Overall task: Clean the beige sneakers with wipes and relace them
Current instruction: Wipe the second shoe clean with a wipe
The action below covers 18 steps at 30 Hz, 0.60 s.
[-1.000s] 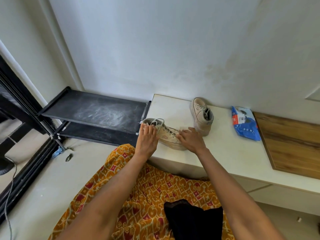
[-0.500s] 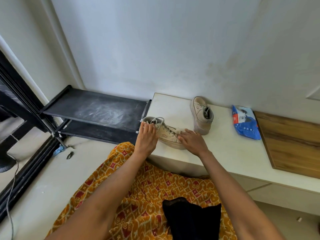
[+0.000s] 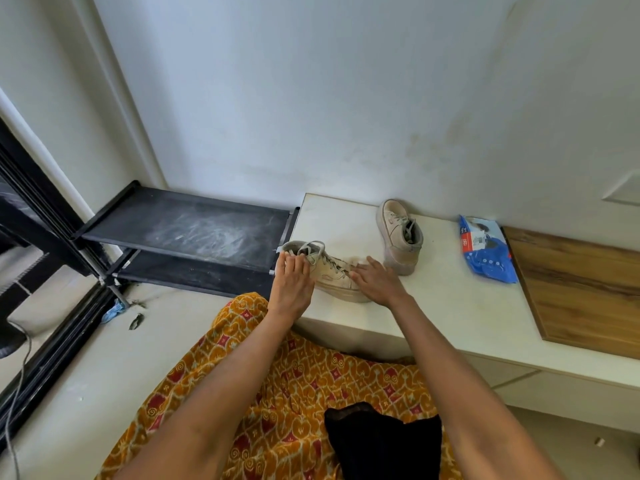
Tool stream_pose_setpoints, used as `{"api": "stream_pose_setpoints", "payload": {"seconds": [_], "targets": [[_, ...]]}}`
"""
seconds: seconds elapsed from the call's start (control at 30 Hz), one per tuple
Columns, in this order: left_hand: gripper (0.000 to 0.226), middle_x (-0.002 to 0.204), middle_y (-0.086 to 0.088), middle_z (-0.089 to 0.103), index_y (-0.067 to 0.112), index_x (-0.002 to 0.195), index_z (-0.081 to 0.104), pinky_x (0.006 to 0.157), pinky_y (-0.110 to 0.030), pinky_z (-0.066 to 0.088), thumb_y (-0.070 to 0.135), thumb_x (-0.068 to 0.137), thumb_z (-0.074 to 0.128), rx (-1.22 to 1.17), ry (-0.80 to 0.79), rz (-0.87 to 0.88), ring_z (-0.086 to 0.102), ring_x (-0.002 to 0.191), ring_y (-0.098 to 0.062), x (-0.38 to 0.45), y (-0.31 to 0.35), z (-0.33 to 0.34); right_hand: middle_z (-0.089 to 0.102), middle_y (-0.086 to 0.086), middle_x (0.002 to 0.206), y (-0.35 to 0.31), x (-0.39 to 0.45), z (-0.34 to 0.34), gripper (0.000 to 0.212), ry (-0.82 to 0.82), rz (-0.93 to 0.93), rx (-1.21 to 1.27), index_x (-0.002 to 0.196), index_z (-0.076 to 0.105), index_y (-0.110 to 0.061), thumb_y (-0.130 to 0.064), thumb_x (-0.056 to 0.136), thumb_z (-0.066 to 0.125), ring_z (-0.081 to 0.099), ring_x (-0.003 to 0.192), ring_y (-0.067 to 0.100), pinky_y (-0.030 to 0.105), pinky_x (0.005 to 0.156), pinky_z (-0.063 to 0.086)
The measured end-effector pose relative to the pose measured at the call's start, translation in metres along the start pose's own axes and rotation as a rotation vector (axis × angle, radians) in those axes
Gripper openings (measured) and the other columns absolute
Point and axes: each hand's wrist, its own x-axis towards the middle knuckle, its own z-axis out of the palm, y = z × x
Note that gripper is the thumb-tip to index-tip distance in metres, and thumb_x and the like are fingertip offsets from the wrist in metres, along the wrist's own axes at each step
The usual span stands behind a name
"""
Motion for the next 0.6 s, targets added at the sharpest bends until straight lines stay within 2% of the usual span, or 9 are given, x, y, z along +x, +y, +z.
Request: {"api": "stream_pose_setpoints", "payload": {"seconds": [0.1,0.2,0.37,0.43,0.53,0.6], "targets": [[0.046,0.122,-0.017,0.05,0.001,0.128,0.043,0.113,-0.05,0.026,0.032,0.096,0.033,0.022,0.003,-0.01,0.046,0.115,-0.034,0.001,0.001,0.0,0.03,-0.006,0.153,0.022,-0.01,-0.007,0.047,0.031,0.025,-0.158,0.144,0.036,-0.027,-0.041,0.103,0.018,0.011,0.146,0.019,0.046,0.116,0.008],[0.047,0.124,-0.018,0.048,0.0,0.13,0.04,0.113,-0.05,0.025,0.031,0.096,0.033,0.005,0.0,-0.012,0.045,0.116,-0.035,0.0,0.001,0.001,0.029,-0.005,0.154,0.015,-0.004,-0.008,0.048,0.016,0.042,-0.202,0.146,0.033,-0.025,-0.04,0.103,0.016,0.008,0.146,0.021,0.048,0.116,0.007],[0.045,0.118,-0.017,0.049,0.0,0.126,0.043,0.112,-0.05,0.026,0.03,0.095,0.032,0.002,0.027,-0.006,0.045,0.113,-0.035,0.0,0.001,0.0,0.02,-0.004,0.157,-0.016,0.011,0.002,0.051,-0.024,0.021,0.031,0.148,0.026,-0.026,-0.044,0.102,0.017,0.0,0.147,0.017,0.046,0.116,-0.001],[0.044,0.117,-0.017,0.049,0.0,0.125,0.044,0.112,-0.05,0.026,0.031,0.095,0.032,0.003,0.038,-0.008,0.045,0.112,-0.035,0.0,0.001,0.001,0.018,-0.005,0.158,-0.015,0.011,0.006,0.052,-0.025,0.029,0.044,0.149,0.023,-0.027,-0.045,0.102,0.016,-0.002,0.147,0.017,0.046,0.116,-0.002],[0.044,0.12,-0.017,0.048,0.0,0.126,0.042,0.113,-0.05,0.025,0.031,0.096,0.031,0.004,0.035,-0.007,0.044,0.115,-0.035,0.001,0.001,0.004,0.02,-0.007,0.157,0.006,0.004,0.006,0.051,-0.007,0.084,-0.023,0.149,0.022,-0.028,-0.044,0.102,0.014,0.0,0.147,0.018,0.048,0.117,0.004],[0.044,0.121,-0.017,0.047,0.0,0.128,0.04,0.113,-0.05,0.025,0.03,0.096,0.03,0.011,0.036,-0.002,0.044,0.115,-0.035,0.002,0.0,0.005,0.031,-0.004,0.153,0.019,-0.001,0.007,0.048,0.046,0.121,-0.01,0.146,0.032,-0.026,-0.04,0.102,0.018,0.011,0.146,0.022,0.046,0.115,0.015]]}}
